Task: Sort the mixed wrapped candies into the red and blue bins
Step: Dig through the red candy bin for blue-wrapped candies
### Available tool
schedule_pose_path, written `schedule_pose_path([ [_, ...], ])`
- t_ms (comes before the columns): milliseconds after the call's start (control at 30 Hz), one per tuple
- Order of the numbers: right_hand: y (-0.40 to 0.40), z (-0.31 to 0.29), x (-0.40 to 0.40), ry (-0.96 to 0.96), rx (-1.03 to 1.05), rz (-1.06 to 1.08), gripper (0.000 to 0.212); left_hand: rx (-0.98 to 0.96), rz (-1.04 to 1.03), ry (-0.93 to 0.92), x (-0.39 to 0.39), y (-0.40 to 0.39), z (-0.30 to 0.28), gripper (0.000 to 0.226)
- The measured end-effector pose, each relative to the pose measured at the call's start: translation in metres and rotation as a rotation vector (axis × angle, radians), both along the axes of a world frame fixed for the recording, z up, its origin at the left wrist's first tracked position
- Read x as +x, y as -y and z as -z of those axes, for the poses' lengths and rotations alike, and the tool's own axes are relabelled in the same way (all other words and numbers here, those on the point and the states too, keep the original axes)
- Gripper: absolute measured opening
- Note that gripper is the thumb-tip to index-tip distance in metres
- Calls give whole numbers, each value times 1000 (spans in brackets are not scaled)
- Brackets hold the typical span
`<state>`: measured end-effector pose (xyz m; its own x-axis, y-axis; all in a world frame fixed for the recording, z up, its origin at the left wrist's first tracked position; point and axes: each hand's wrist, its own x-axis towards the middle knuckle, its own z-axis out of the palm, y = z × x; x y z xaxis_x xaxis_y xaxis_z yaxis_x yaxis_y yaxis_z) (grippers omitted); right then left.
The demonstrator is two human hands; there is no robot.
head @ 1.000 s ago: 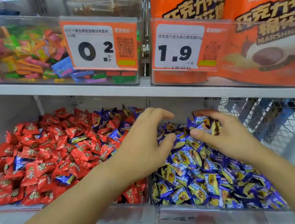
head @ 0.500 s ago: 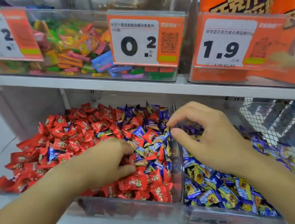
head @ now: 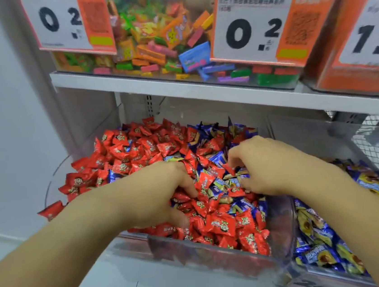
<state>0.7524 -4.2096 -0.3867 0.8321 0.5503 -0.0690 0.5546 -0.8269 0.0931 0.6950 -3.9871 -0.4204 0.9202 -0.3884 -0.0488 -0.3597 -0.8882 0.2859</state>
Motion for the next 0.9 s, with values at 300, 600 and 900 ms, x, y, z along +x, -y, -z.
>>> schedule_pose_path([
  [300, 1, 5, 18, -99, 106, 31, 29, -174, -121, -2, 0, -27, -11, 52],
  [600, -3, -5, 23, -158, 375, 16, 23, -68, -115, 54, -6, -15, -18, 28],
  [900, -27, 11, 46, -185, 101, 15, 38, -224, -217, 267, 11, 20, -7, 12],
])
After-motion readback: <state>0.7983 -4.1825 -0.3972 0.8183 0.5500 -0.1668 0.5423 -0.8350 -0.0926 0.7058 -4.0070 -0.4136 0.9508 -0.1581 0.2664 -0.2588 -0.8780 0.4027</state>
